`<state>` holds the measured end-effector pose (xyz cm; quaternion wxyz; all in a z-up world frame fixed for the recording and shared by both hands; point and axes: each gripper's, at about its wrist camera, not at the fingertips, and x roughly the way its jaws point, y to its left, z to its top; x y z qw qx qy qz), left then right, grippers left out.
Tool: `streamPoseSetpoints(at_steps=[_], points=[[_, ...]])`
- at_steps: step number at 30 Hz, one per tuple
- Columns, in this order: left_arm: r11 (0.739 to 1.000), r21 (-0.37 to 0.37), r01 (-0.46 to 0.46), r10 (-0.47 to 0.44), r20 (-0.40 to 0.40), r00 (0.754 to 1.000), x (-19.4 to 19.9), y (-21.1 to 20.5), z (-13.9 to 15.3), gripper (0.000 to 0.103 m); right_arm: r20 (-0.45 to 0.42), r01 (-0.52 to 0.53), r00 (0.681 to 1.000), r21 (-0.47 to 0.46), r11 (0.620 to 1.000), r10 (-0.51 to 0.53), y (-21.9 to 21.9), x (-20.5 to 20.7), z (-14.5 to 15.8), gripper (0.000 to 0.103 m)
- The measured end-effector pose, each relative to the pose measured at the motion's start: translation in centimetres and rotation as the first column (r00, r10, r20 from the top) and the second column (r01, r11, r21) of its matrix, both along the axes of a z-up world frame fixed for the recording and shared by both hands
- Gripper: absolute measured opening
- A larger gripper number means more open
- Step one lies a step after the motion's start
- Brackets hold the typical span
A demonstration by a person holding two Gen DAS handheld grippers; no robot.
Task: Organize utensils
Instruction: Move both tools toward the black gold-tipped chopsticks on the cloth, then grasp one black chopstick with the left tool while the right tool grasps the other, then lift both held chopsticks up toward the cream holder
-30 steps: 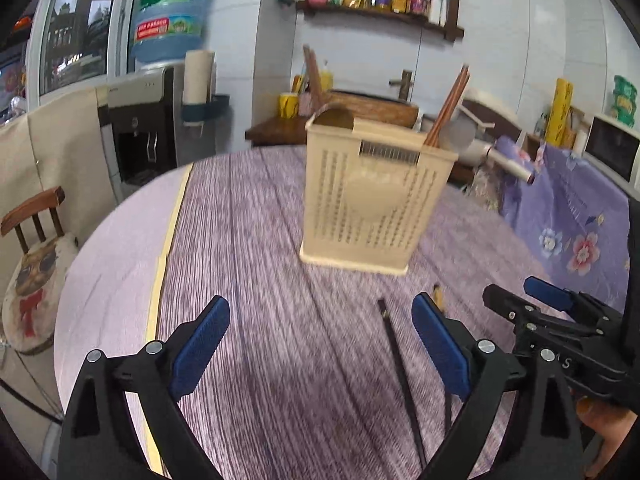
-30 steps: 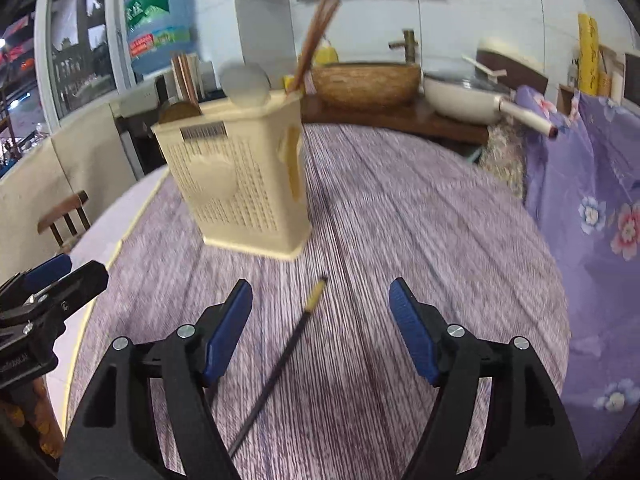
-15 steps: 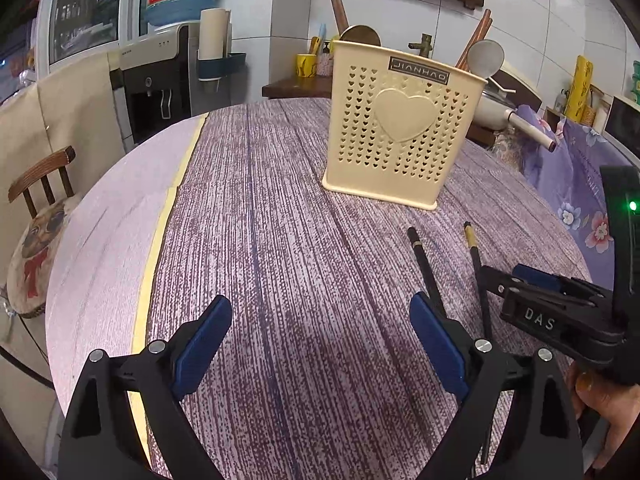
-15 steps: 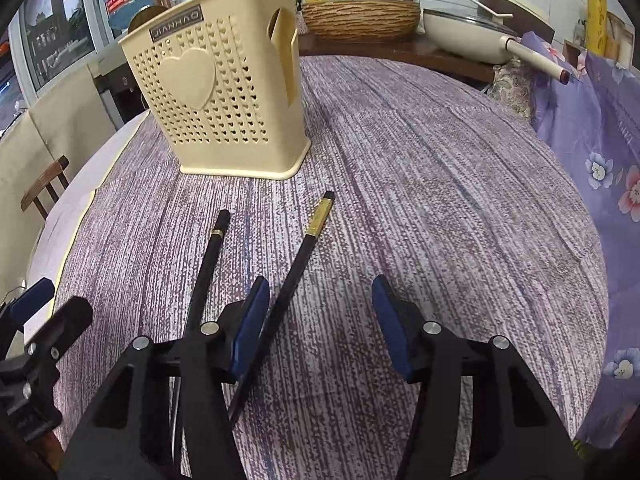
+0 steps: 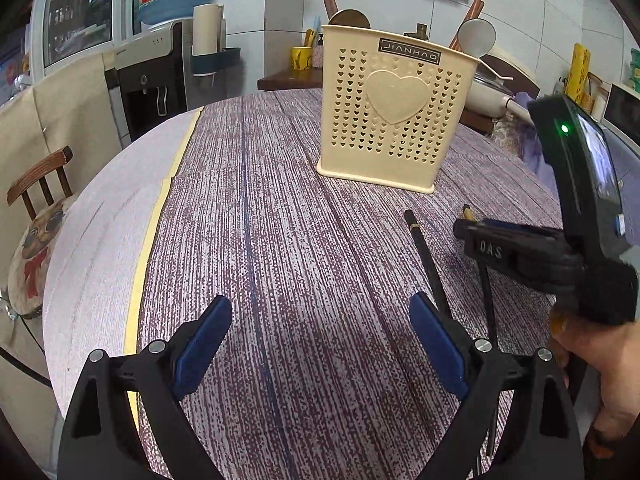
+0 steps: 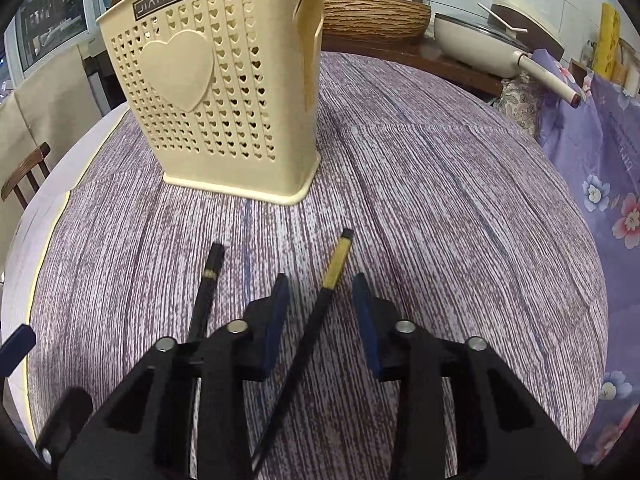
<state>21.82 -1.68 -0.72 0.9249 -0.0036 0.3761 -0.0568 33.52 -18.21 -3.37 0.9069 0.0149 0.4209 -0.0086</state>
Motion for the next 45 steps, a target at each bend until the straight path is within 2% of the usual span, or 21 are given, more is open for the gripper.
streamPoseSetpoints(at_steps=[5,13,19,24,30,40,45], points=[[1.0,0.005,0.002,-0.002,-0.013,1.0,0.2,0.0,-0.2,0.088,-0.006,-0.015,1.0,0.015,1.0,0.015,-0.3,0.6,0.1,0.013],[0.998,0.003,0.061,-0.061,-0.031,0.998,0.9,-1.7,0.1,0.082,-0.021,-0.047,0.999,0.064,0.997,0.049,-1.9,-0.7,0.2,0.009],[0.99,0.0,0.139,-0.138,-0.078,0.987,2.4,-4.4,-0.2,0.067,-0.01,-0.024,1.0,0.042,0.999,0.025,-4.4,-2.4,0.0,0.009],[0.986,0.006,0.167,-0.165,-0.116,0.979,4.5,-6.5,-0.8,0.053,-0.006,-0.015,1.0,0.054,0.998,0.015,-5.9,-3.1,-0.1,0.009],[0.987,0.046,0.154,-0.146,-0.139,0.979,6.4,-7.8,-1.5,0.038,0.002,-0.022,1.0,0.062,0.998,0.022,-6.2,-3.3,-0.2,0.009],[0.985,0.095,0.144,-0.13,-0.134,0.982,7.6,-8.6,-1.4,0.027,0.015,-0.02,1.0,0.053,0.998,0.02,-6.1,-3.5,-0.3,0.01],[0.986,0.102,0.133,-0.119,-0.132,0.984,7.7,-8.3,-1.4,0.014,0.015,-0.013,1.0,0.024,1.0,0.013,-5.6,-3.5,-0.4,0.01]])
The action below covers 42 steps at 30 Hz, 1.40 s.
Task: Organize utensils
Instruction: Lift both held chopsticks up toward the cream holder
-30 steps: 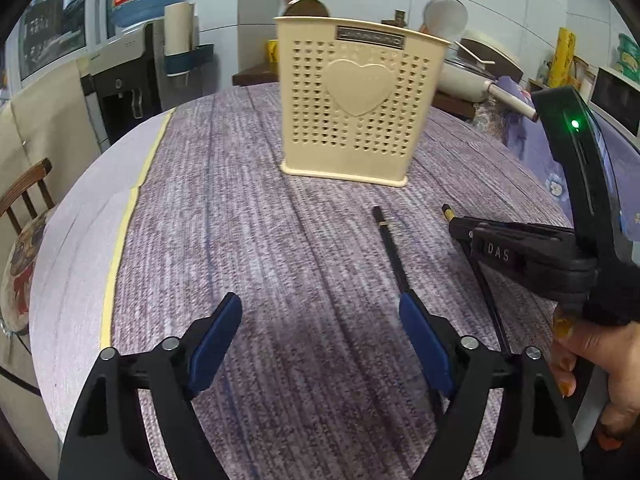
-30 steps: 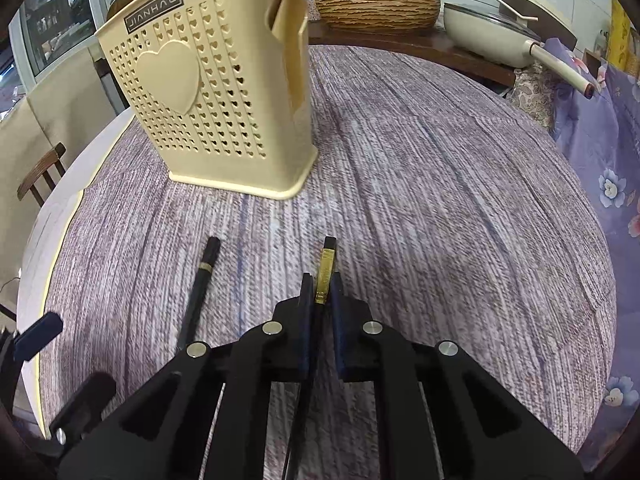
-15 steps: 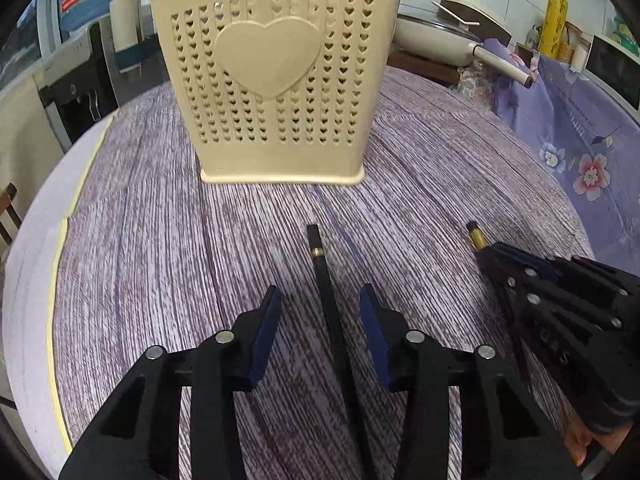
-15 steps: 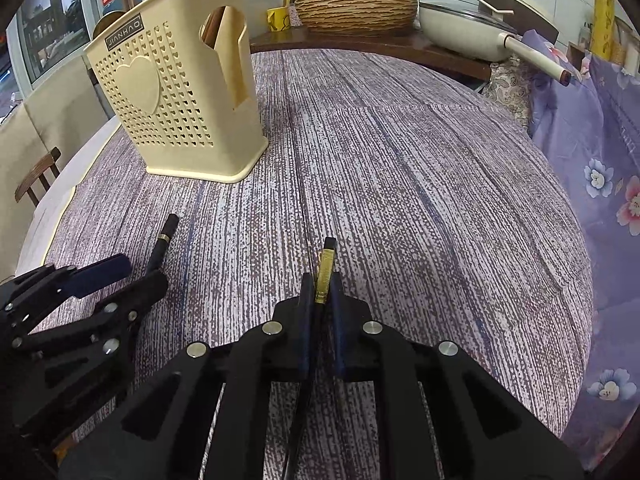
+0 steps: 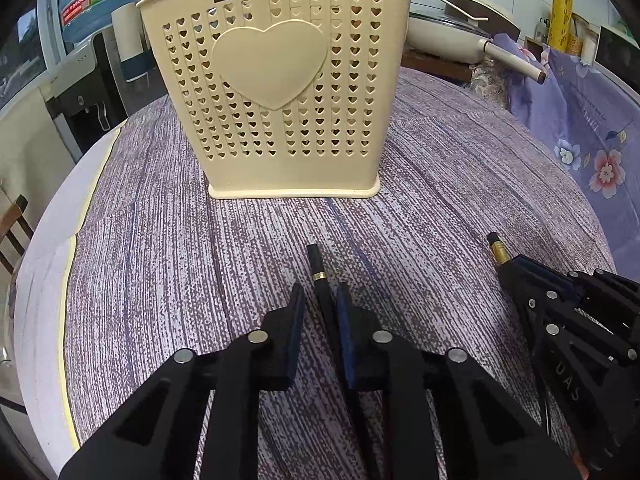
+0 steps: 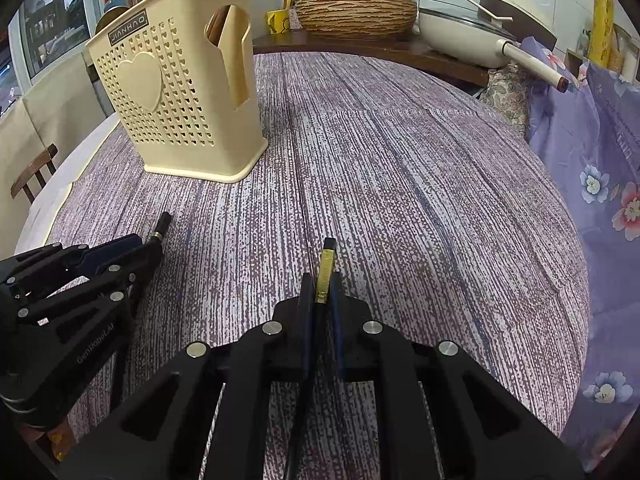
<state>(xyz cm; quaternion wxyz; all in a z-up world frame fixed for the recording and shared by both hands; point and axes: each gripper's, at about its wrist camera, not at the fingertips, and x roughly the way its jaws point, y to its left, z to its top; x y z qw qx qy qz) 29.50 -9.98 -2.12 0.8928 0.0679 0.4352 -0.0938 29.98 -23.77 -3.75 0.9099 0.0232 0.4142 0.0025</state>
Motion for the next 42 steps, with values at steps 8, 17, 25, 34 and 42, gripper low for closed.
streamPoseSetpoints(at_steps=[8,17,25,34,42], points=[[1.0,-0.011,-0.002,0.002,-0.001,1.0,-0.2,0.4,-0.1,0.01,-0.005,0.006,1.0,-0.027,1.0,-0.006,0.6,-0.1,0.1,0.01],[1.0,0.005,0.008,-0.008,0.005,1.0,-0.7,0.6,-0.1,0.009,-0.009,-0.016,1.0,-0.058,0.998,0.016,1.9,-0.3,0.2,0.009],[1.0,-0.014,0.002,-0.002,-0.005,1.0,-0.9,1.3,-0.1,0.008,-0.004,-0.028,1.0,-0.02,0.999,0.028,1.8,-0.5,0.2,0.009],[0.996,-0.083,-0.016,0.015,-0.007,1.0,-1.3,2.9,0.6,0.008,0.049,-0.048,0.998,0.138,0.989,0.042,0.8,-0.8,1.3,0.008],[0.989,-0.144,-0.016,0.026,0.065,0.998,-2.4,4.1,3.8,0.008,0.132,-0.105,0.988,0.236,0.966,0.076,0.7,-1.5,4.6,0.008]])
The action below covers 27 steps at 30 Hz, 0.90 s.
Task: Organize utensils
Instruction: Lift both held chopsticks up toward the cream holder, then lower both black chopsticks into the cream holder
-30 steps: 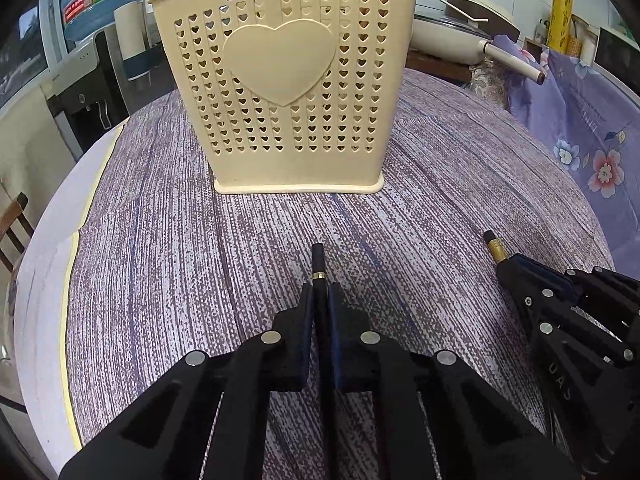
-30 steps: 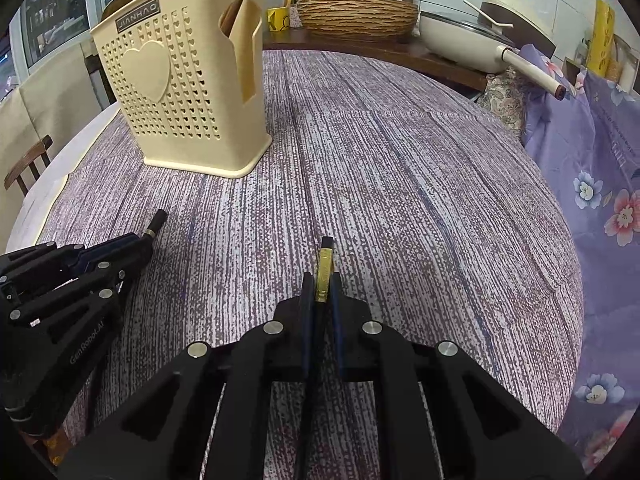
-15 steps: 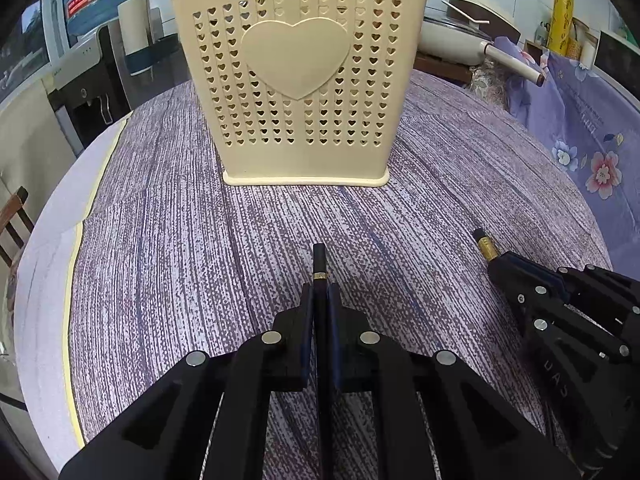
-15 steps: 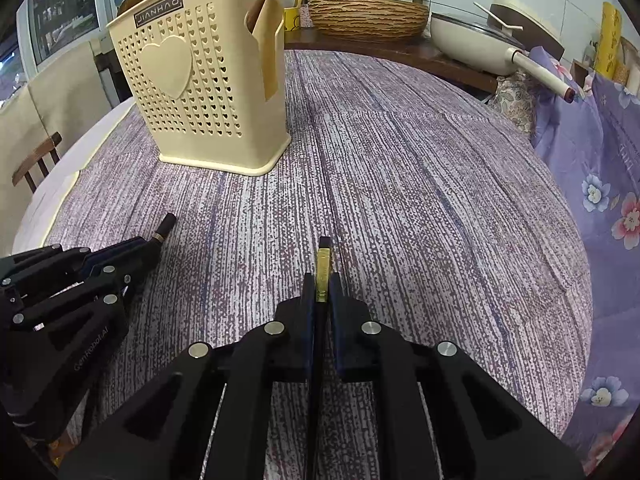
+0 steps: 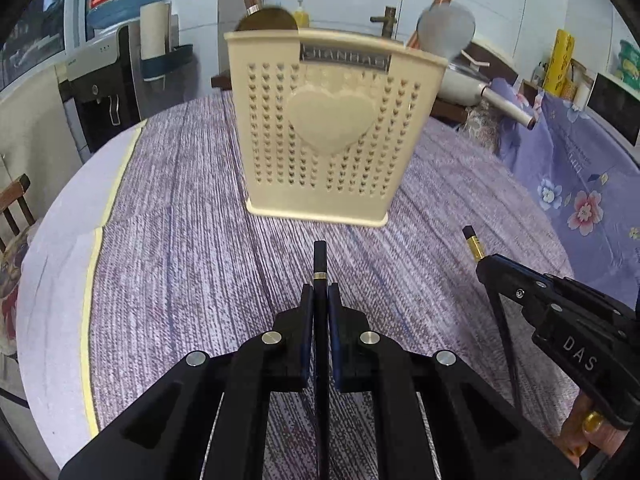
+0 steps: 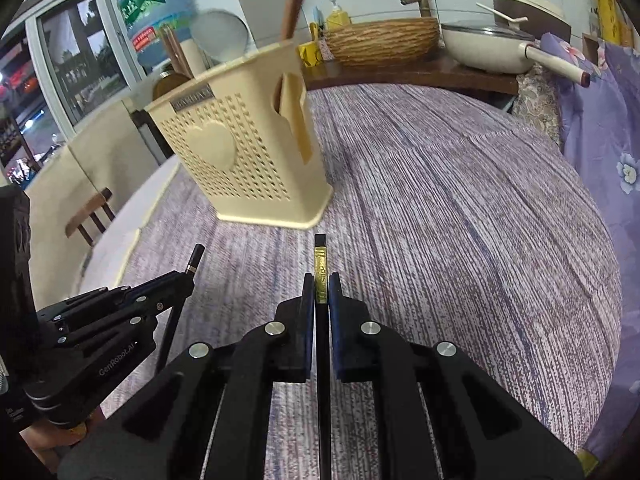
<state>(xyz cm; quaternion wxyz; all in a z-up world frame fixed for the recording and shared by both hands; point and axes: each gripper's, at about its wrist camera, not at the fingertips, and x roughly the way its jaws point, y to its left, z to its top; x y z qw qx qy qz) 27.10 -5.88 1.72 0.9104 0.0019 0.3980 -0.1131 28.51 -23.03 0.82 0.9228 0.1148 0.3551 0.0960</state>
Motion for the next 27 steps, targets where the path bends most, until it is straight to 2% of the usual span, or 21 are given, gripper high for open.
streamPoseSetpoints(at_steps=[10,14,19,27], points=[[0.997,-0.074,0.016,-0.006,0.135,0.991,-1.9,1.9,6.1,0.008,0.152,-0.078,0.986,0.056,0.995,0.069,-0.2,-2.0,7.6,0.008],[0.996,-0.081,0.023,-0.008,0.19,0.982,-2.6,2.2,8.3,0.008,0.173,-0.098,0.981,0.075,0.992,0.084,-0.6,-2.4,9.6,0.008],[0.995,-0.098,0.027,-0.007,0.207,0.978,-2.7,2.8,9.4,0.008,0.181,-0.115,0.978,0.07,0.991,0.101,-0.7,-2.7,10.6,0.008],[0.994,-0.106,0.032,-0.009,0.21,0.978,-2.9,3.3,9.5,0.008,0.186,-0.148,0.973,0.065,0.987,0.133,-0.4,-3.0,11.1,0.008]])
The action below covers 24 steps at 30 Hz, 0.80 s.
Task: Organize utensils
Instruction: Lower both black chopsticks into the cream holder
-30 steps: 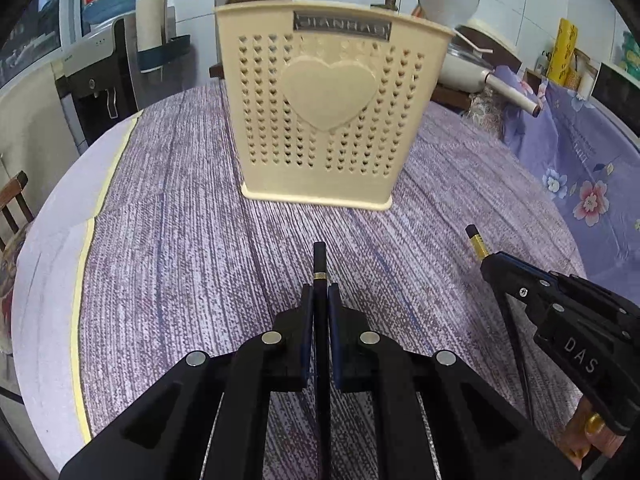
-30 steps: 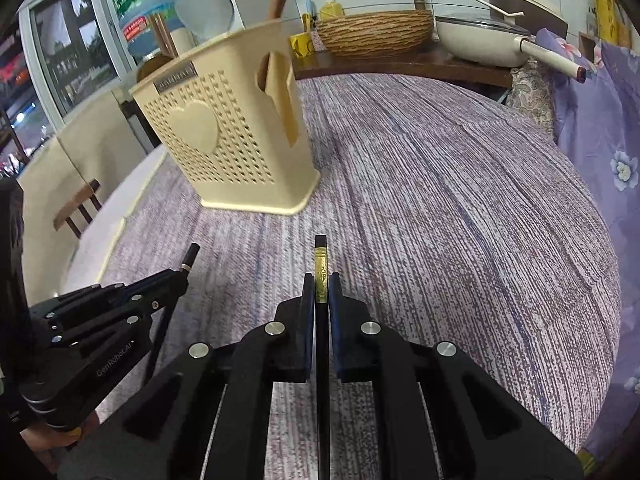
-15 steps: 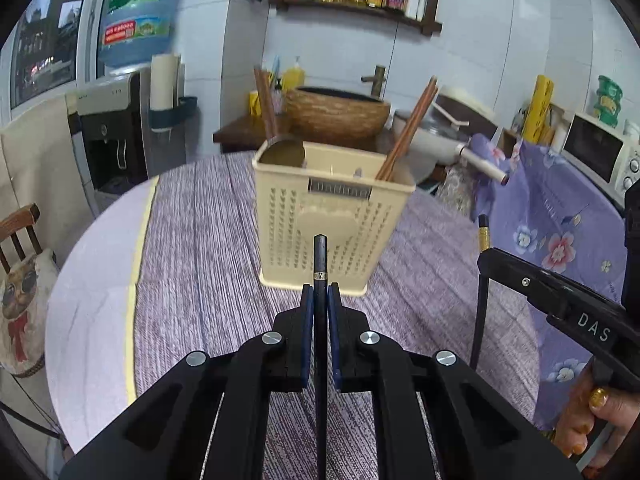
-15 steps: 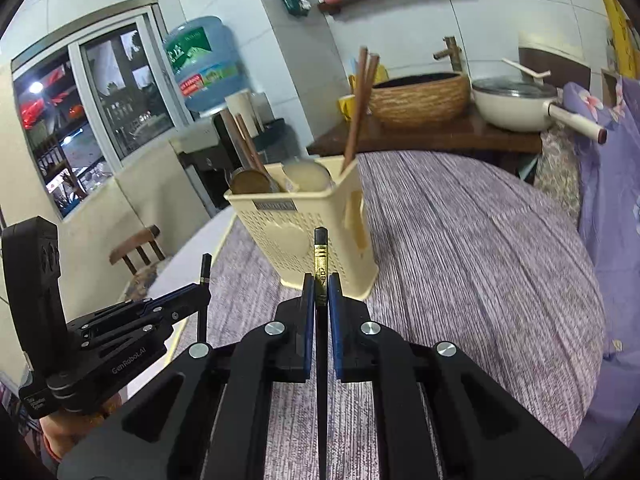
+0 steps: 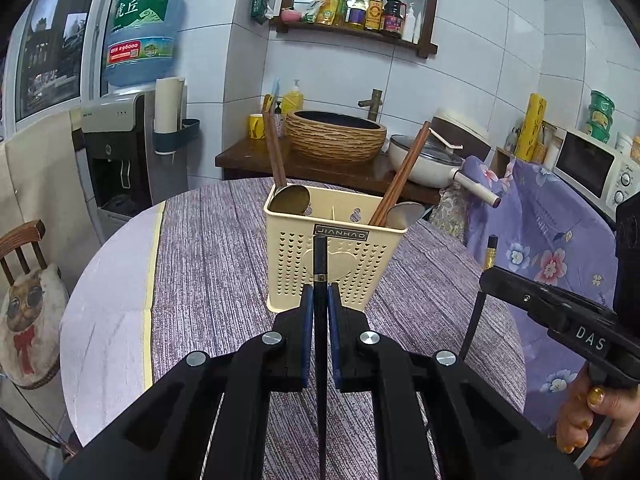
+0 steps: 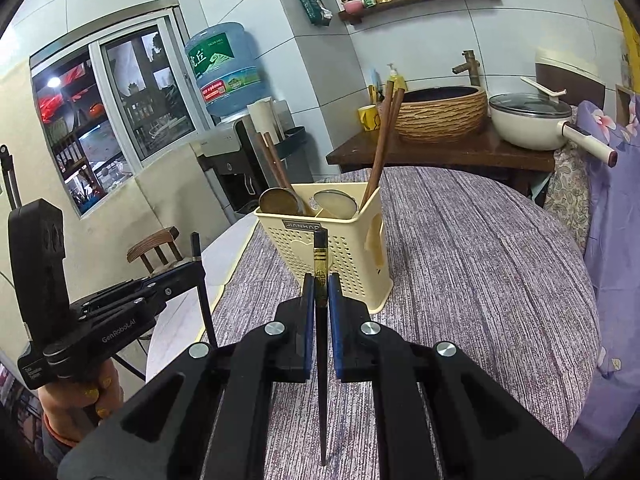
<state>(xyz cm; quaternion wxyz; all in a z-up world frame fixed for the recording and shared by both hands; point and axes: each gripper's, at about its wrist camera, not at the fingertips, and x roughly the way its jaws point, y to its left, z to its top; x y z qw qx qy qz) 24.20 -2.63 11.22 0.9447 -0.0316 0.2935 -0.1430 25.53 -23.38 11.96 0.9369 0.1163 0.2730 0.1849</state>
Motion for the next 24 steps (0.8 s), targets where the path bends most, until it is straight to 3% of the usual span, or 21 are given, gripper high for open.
streamPoseSetpoints(at_steps=[13,19,24], points=[[1.0,-0.009,0.002,-0.001,0.061,0.998,0.5,0.6,3.7,0.008,0.072,-0.037,0.997,-0.003,0.999,0.037,1.1,0.3,4.5,0.008],[0.999,-0.028,0.023,-0.02,0.107,0.994,1.3,0.8,8.1,0.008,0.118,-0.061,0.991,-0.028,0.998,0.063,2.1,1.2,9.0,0.008],[0.999,-0.049,0.024,-0.015,0.167,0.986,2.5,0.9,13.6,0.008,0.19,-0.017,0.982,-0.052,0.999,0.027,2.5,2.7,14.4,0.008]])
